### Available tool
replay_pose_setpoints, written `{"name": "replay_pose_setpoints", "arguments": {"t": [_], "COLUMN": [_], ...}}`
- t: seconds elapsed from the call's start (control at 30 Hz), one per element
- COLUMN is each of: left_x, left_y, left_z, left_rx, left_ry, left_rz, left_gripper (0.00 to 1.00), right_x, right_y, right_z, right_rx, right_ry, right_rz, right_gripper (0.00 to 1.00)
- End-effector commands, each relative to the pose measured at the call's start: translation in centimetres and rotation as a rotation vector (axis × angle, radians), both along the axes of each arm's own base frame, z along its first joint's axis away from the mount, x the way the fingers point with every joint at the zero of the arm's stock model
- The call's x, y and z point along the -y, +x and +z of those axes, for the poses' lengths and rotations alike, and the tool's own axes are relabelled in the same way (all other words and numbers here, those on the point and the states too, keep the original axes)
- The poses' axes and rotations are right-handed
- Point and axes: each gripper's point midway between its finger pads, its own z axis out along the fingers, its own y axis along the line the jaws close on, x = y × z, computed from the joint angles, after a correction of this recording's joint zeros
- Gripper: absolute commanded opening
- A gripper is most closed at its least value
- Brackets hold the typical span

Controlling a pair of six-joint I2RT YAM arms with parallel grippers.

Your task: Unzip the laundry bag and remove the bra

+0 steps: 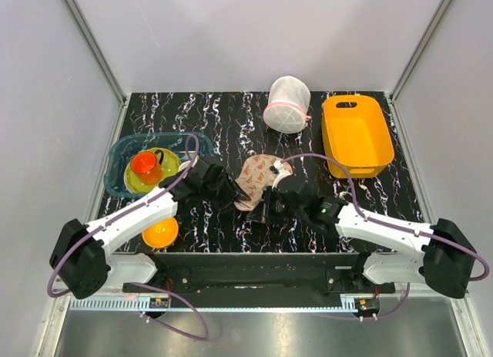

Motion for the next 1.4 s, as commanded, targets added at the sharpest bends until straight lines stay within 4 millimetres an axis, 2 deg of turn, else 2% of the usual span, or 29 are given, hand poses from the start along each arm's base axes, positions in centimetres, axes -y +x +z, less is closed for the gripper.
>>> {"name": "replay_pose_setpoints", "arguments": {"t": [0.0, 0.03, 0.1, 0.17, 0.2, 0.27, 0.37, 0.5, 0.57, 0.6, 0.63, 0.7, 0.73, 0.77, 0.8, 0.83, 0.87, 0.9, 0.93, 0.97, 1.03, 1.07, 1.1, 1.2, 1.23, 1.27, 1.3, 1.33, 1.37], "left_x": [0.8, 0.7, 0.0, -0.3, -0.2, -0.1, 0.6, 1.5, 2.0, 2.4, 2.8, 3.2, 3.7, 3.7, 3.8, 4.2, 4.2, 4.4, 4.6, 4.8, 4.4, 4.0, 3.5, 1.8, 1.3, 1.0, 0.4, 0.2, 0.2], "left_y": [1.7, 2.0, 2.1, 2.5, 2.4, 2.7, 2.6, 2.9, 3.4, 4.0, 4.5, 5.6, 6.6, 7.6, 8.2, 9.1, 9.6, 9.9, 10.0, 10.1, 10.1, 9.8, 9.7, 8.6, 8.1, 7.6, 6.7, 6.2, 5.2], "left_z": [2.2, 3.0, 3.2, 3.9, 4.0, 4.4, 4.1, 4.0, 3.1, 3.7, 2.6, 2.3, 3.2, 1.7, 1.2, 2.3, 1.0, 1.2, 1.4, 1.8, 2.6, 2.7, 3.7, 3.9, 5.0, 5.5, 4.7, 5.9, 5.7], "left_rx": [0.068, 0.083, 0.089, 0.11, 0.106, 0.12, 0.111, 0.114, 0.113, 0.128, 0.111, 0.13, 0.144, 0.135, 0.126, 0.144, 0.123, 0.125, 0.123, 0.132, 0.154, 0.159, 0.184, 0.176, 0.196, 0.202, 0.179, 0.205, 0.185], "left_ry": [-0.013, -0.01, 0.014, 0.008, 0.0, -0.008, -0.006, -0.003, 0.02, 0.018, 0.039, 0.076, 0.086, 0.146, 0.177, 0.188, 0.225, 0.228, 0.225, 0.218, 0.216, 0.226, 0.217, 0.23, 0.217, 0.205, 0.209, 0.178, 0.148], "left_rz": [0.013, 0.015, 0.014, 0.007, -0.006, -0.034, -0.099, -0.159, -0.192, -0.201, -0.215, -0.247, -0.255, -0.268, -0.271, -0.275, -0.286, -0.292, -0.303, -0.313, -0.304, -0.3, -0.292, -0.271, -0.26, -0.248, -0.244, -0.229, -0.244], "left_gripper": [0.2, 0.0, 0.0, 0.0, 0.0, 0.0, 0.0, 0.0, 0.0, 0.0, 0.0, 0.0, 0.0, 0.0, 0.0, 0.04, 0.09, 0.14, 0.24, 0.35, 0.66, 0.77, 0.82, 0.93, 0.95, 0.96, 0.97, 0.97, 0.97], "right_x": [1.0, 1.7, 3.3, 5.6, 6.5, 8.8, 10.9, 10.5, 9.7, 9.3, 8.6, 7.6, 6.7, 5.8, 5.2, 4.3, 3.6, 3.1, 2.4, 2.1, 1.4, 1.2, 1.1, 0.9, 0.8, 0.8, 1.1, 1.0, 1.0], "right_y": [-0.9, -1.2, -1.8, -2.3, -2.3, -2.3, -2.2, -2.4, -2.6, -2.6, -2.7, -2.7, -2.5, -2.8, -2.7, -2.4, -2.3, -2.1, -1.7, -1.4, -0.9, -0.7, -0.6, -0.6, -0.6, -0.7, -0.8, -0.9, -0.9], "right_z": [0.1, -0.6, -1.5, -3.6, -3.4, -5.4, -6.1, -4.3, -3.0, -2.5, -1.4, -1.0, 0.4, 0.1, 0.4, 1.5, 0.8, 0.8, 1.2, 0.4, 0.4, 0.0, -0.1, -0.8, -0.7, -0.9, -1.4, -1.5, -1.6], "right_rx": [0.04, 0.044, 0.067, 0.063, 0.08, 0.054, 0.026, 0.02, 0.019, 0.018, 0.029, 0.027, 0.046, 0.039, 0.042, 0.052, 0.031, 0.022, 0.026, 0.003, 0.005, -0.006, -0.005, -0.016, -0.017, -0.027, -0.033, -0.034, -0.035], "right_ry": [-0.016, -0.044, -0.105, -0.201, -0.205, -0.267, -0.284, -0.208, -0.166, -0.151, -0.137, -0.147, -0.121, -0.137, -0.137, -0.114, -0.13, -0.129, -0.114, -0.138, -0.132, -0.131, -0.125, -0.111, -0.098, -0.094, -0.101, -0.099, -0.1], "right_rz": [0.036, 0.045, 0.072, 0.06, 0.045, -0.002, -0.066, -0.089, -0.069, -0.067, -0.054, -0.03, -0.018, 0.01, 0.018, 0.023, 0.024, 0.022, 0.021, 0.015, 0.002, -0.011, -0.016, -0.025, -0.022, -0.026, -0.03, -0.027, -0.031], "right_gripper": [0.0, 0.0, 0.0, 0.0, 0.0, 0.0, 0.0, 0.0, 0.0, 0.0, 0.0, 0.0, 0.0, 0.0, 0.0, 0.0, 0.0, 0.0, 0.0, 0.0, 0.0, 0.0, 0.0, 0.0, 0.0, 0.0, 0.0, 0.0, 0.0]}}
